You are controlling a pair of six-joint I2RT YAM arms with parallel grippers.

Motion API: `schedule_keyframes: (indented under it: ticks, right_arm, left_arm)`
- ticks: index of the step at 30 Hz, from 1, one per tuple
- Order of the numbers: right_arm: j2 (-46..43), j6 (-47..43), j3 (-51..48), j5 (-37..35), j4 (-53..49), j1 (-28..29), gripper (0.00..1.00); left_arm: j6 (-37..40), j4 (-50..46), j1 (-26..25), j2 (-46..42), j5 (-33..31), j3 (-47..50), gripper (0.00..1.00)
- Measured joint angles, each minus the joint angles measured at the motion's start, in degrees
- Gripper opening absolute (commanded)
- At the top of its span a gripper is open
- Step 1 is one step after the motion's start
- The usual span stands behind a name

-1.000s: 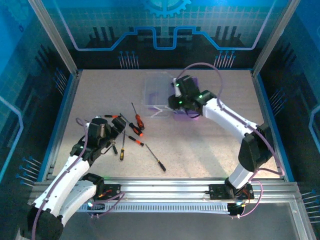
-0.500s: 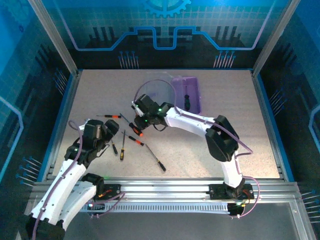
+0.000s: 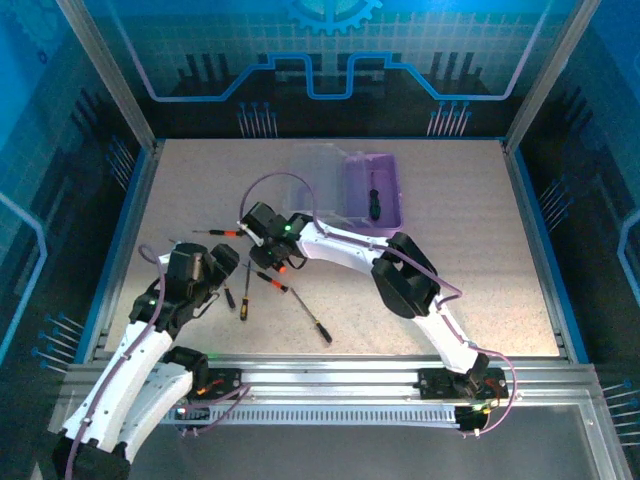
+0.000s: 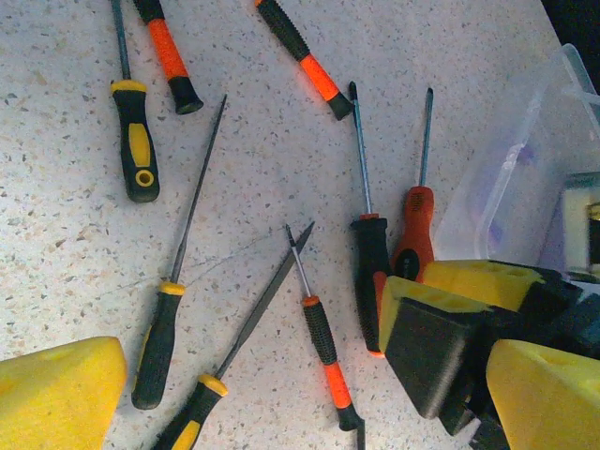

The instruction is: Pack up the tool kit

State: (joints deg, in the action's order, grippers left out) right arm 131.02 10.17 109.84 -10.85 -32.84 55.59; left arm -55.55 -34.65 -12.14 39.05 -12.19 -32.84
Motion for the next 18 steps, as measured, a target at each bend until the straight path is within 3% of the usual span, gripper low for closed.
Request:
schedule_keyframes:
  ticks: [18]
  right_arm:
    - [4.52,-0.37,2.34,-1.14,-2.32,0.37,0.42]
  left_arm:
    - [0.02,-0.02,0.04,0.02,0.48,0.0,0.99]
